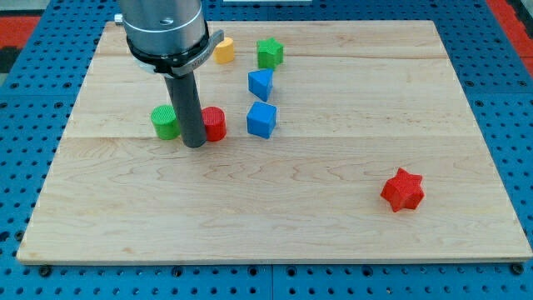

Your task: Push the red star bottom right to the blue cube

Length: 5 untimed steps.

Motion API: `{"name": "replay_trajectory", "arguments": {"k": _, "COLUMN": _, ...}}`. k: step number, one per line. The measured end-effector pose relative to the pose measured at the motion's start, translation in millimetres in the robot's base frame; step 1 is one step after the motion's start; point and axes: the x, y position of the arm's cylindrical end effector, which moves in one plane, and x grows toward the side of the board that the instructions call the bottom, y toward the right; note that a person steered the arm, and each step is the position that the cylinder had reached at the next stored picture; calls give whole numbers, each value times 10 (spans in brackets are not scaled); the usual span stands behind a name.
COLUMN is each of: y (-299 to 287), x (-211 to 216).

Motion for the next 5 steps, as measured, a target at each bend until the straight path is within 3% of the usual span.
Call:
{"name": "replay_trajectory", "arguments": {"k": 1, "y": 121, "x": 189}}
{"name": "replay_trajectory", "arguments": {"k": 3, "y": 1762, "x": 1470}}
{"name": "replay_trajectory", "arguments": {"k": 4, "y": 2883, "x": 1362}}
{"name": "replay_trajectory", "arguments": {"k": 5, "y": 3266, "x": 1083}}
